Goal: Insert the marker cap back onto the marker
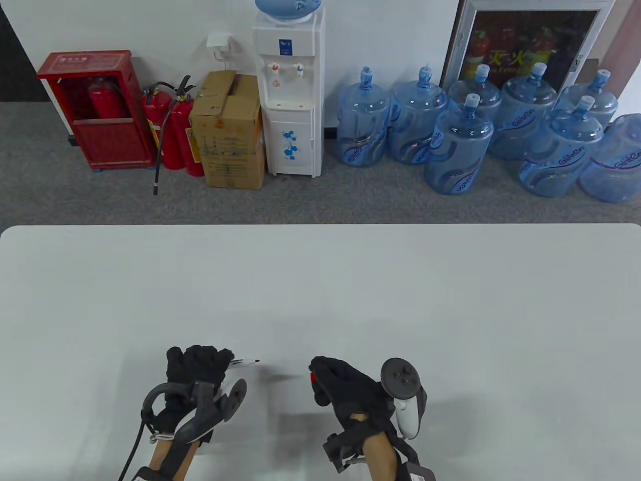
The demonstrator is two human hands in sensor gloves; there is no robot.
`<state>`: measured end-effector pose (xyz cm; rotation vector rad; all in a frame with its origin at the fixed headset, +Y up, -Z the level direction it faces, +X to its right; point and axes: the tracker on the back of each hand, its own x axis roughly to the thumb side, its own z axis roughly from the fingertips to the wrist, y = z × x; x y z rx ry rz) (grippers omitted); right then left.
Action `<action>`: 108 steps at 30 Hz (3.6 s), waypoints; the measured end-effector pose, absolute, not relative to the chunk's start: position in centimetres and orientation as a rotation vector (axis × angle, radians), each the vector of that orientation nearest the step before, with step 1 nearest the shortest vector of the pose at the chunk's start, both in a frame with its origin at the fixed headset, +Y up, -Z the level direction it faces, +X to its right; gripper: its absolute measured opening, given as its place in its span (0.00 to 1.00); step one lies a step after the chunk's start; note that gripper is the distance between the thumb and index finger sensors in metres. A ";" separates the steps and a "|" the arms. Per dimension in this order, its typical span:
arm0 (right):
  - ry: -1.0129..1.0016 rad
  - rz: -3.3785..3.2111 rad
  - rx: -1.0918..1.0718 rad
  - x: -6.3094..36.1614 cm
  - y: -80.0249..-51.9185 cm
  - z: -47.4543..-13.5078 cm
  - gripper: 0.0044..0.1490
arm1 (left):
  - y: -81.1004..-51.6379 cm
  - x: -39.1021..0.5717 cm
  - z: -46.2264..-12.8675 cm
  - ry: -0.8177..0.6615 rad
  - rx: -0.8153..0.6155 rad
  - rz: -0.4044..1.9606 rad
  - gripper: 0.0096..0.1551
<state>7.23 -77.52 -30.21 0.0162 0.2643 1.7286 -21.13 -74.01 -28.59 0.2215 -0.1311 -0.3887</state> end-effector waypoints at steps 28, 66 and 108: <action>0.229 1.961 0.097 5.0 -77.1 -29.6 0.25 | -74.2 -21.5 -27.9 -0.215 0.078 0.144 0.27; 0.125 2.052 0.167 2.9 -76.8 -28.9 0.27 | -73.6 -21.8 -27.3 -0.292 0.223 0.243 0.29; 0.215 1.969 0.195 1.9 -77.3 -29.0 0.29 | -73.0 -18.2 -24.6 -0.523 0.457 -0.083 0.26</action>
